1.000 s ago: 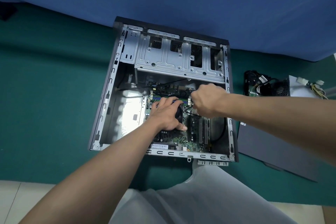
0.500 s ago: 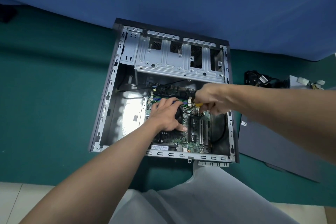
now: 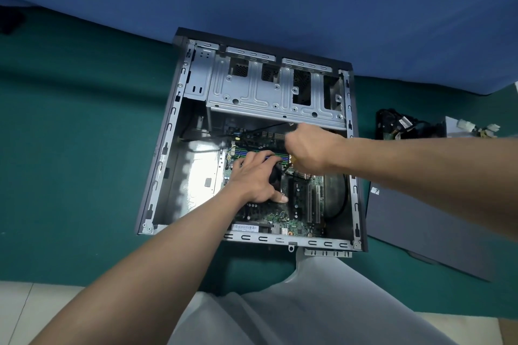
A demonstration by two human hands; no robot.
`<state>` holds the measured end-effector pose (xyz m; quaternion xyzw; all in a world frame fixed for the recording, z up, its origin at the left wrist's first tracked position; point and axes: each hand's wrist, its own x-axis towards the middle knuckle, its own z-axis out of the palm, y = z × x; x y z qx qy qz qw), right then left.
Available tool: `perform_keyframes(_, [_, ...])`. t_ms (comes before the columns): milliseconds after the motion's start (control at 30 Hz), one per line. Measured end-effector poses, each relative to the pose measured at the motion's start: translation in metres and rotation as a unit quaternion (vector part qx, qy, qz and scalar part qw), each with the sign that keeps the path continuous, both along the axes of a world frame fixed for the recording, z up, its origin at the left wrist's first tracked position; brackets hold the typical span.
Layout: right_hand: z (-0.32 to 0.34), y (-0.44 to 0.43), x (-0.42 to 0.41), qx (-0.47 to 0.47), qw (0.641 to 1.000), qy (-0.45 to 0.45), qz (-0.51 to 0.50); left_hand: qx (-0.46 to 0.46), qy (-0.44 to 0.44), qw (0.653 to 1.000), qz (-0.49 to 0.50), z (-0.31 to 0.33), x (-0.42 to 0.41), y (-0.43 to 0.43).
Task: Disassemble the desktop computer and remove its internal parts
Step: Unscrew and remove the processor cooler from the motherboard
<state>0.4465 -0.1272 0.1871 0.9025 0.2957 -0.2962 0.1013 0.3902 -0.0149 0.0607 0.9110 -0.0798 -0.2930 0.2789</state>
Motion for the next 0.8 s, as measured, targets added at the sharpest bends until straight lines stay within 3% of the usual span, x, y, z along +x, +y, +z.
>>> perform_keyframes(33, [-0.002,-0.001,0.001,0.022,0.989,0.038,-0.141,-0.001,-0.001,1.0,0.001,0.0,0.0,0.0])
perform_keyframes(67, [-0.005,-0.002,0.002,0.044,0.95,0.089,-0.297,-0.002,0.0,1.0,0.001,0.0,0.0,0.0])
perform_keyframes(133, [-0.006,-0.005,0.0,0.034,0.823,0.214,-0.525,-0.004,0.004,1.0,0.003,0.0,0.0,0.0])
perform_keyframes(167, [-0.008,-0.006,-0.002,0.015,0.792,0.246,-0.558,-0.005,0.005,1.0,0.003,0.0,0.0,0.0])
perform_keyframes(233, [-0.012,-0.008,-0.004,-0.003,0.806,0.239,-0.541,-0.004,0.005,1.0,0.003,0.0,0.0,0.0])
perform_keyframes(333, [-0.008,-0.004,-0.007,-0.043,0.942,0.12,-0.31,0.002,0.004,1.0,0.003,0.001,0.0,-0.001])
perform_keyframes(400, [-0.003,-0.002,-0.012,-0.109,0.991,0.016,-0.08,0.006,0.003,1.0,0.001,0.001,0.0,-0.001])
perform_keyframes(433, [0.0,0.0,-0.015,-0.136,0.989,-0.027,0.043,0.009,0.002,1.0,0.0,0.001,0.0,-0.001])
perform_keyframes(500, [0.0,0.002,-0.02,-0.166,0.947,-0.08,0.265,0.011,0.005,1.0,0.002,0.001,0.0,-0.001])
perform_keyframes(567, [-0.003,0.0,-0.022,-0.162,0.923,-0.102,0.333,0.01,0.008,1.0,0.003,0.0,0.0,-0.002])
perform_keyframes(633, [-0.003,-0.002,-0.021,-0.116,0.958,-0.113,0.236,0.01,0.005,1.0,0.003,0.0,0.0,-0.001])
perform_keyframes(700, [-0.002,0.0,-0.018,-0.035,0.995,-0.089,0.024,0.008,0.004,1.0,0.003,0.001,0.0,-0.001])
perform_keyframes(733, [-0.004,0.002,-0.016,0.007,0.992,-0.05,-0.112,0.005,0.003,1.0,0.002,0.001,0.0,0.0])
perform_keyframes(767, [-0.006,0.002,-0.014,0.056,0.966,-0.005,-0.252,0.003,0.004,1.0,0.001,0.001,0.0,0.001])
perform_keyframes(800, [-0.007,0.0,-0.011,0.107,0.914,0.056,-0.386,0.002,0.004,1.0,0.001,0.002,0.0,0.001])
